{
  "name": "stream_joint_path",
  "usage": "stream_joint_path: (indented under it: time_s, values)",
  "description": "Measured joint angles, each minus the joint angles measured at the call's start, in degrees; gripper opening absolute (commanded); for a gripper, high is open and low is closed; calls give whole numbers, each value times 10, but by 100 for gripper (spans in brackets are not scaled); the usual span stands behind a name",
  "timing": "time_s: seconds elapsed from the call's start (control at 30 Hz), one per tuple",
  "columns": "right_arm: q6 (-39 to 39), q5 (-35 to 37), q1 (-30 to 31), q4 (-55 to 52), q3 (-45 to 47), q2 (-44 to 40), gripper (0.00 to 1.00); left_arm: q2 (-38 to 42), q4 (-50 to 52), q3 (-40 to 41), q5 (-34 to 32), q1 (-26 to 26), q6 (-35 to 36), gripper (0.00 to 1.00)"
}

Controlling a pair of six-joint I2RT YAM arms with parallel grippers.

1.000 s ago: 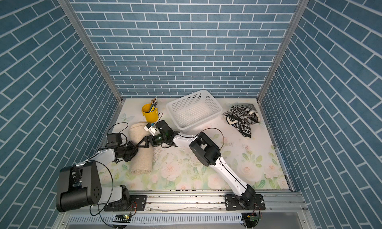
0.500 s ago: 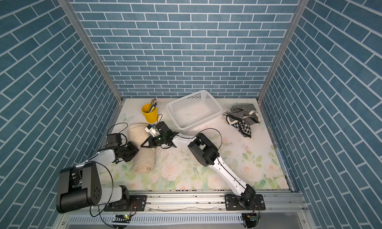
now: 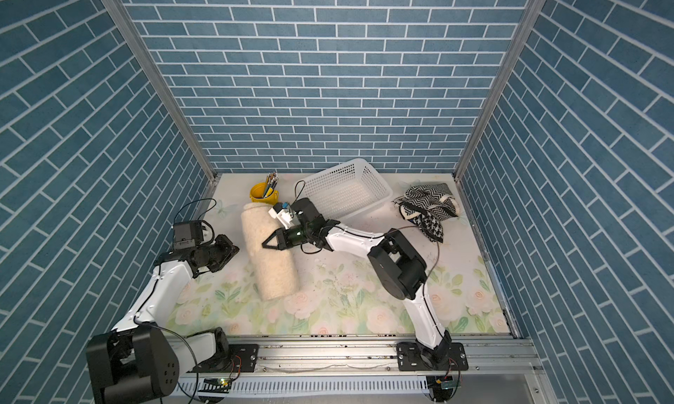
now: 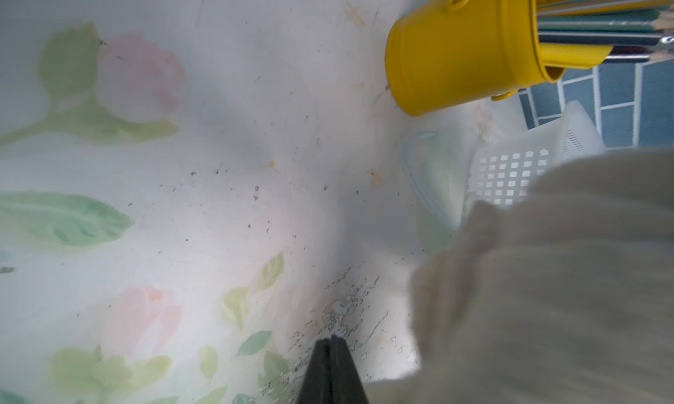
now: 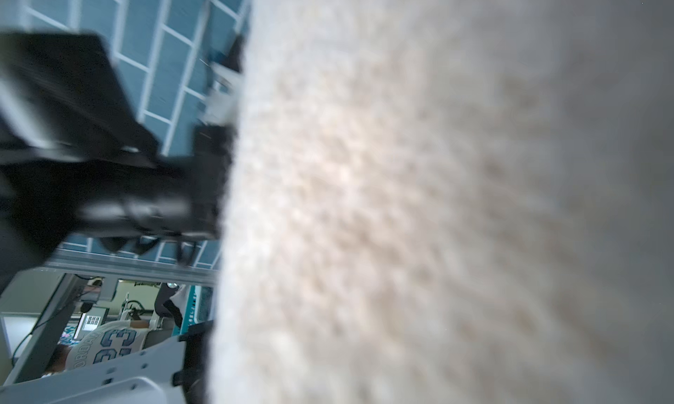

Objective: Roll up the scarf and place it into the basket
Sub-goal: Pick up the scarf at the center of the board, then place the scarf in the basket.

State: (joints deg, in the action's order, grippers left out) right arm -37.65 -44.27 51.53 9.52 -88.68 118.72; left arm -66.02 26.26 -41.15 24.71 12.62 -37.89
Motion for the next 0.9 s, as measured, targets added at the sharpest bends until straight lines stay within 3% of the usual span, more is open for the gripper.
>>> stream_joint_path:
  time_s: [0.13,0.3,0.4,0.53,0.67,0.9]
  values:
    - [-14,-22,-63,66,34,-76,0,0,5,16,0,0,0,6]
    - [-95,-23,-158,226,50,-87,0,3,14,19,0,0,0,6]
    - [-177,-9,-207,355,47,-40,0,10,21,19,0,0,0,6]
    - [-303,36,-242,525,0,92,0,19,29,19,-2,0,0,6]
    - [-399,102,-251,598,-45,216,0,23,33,19,-3,1,0,6]
    - [-462,203,-266,656,-41,223,0,24,35,19,-5,2,0,6]
